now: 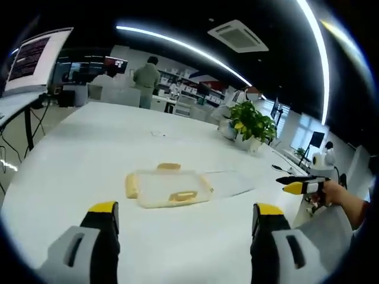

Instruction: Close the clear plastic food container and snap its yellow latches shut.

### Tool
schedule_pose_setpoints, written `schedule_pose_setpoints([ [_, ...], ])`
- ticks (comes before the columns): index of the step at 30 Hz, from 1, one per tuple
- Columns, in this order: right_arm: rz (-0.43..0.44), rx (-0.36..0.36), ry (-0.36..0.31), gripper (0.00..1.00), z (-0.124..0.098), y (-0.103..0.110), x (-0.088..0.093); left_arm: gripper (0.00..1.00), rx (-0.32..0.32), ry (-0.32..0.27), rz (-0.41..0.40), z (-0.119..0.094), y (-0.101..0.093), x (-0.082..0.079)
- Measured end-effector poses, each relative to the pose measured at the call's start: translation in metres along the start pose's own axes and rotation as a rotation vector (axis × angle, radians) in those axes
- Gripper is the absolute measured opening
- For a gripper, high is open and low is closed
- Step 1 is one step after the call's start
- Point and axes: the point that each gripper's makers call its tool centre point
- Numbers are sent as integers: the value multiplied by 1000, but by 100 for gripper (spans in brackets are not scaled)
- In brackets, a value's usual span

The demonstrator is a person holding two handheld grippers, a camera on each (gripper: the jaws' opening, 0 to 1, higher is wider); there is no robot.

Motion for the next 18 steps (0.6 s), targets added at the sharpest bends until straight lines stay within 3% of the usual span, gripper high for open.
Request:
schedule_pose_setpoints([
  [12, 27, 78, -10, 87, -4, -19, 0, 92, -26, 0, -4, 0, 6, -1],
  [18, 23, 127, 1, 86, -7, -30, 2, 91, -1, -12, -16, 2, 2, -4],
])
Point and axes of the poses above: the point that each gripper's makers call its tool centre point, and the gripper's own axes: z roughly forward along the fingers, y roughly to its left, x roughly out of its underside, and after that the axes turned 1 degree about -z, right-handed
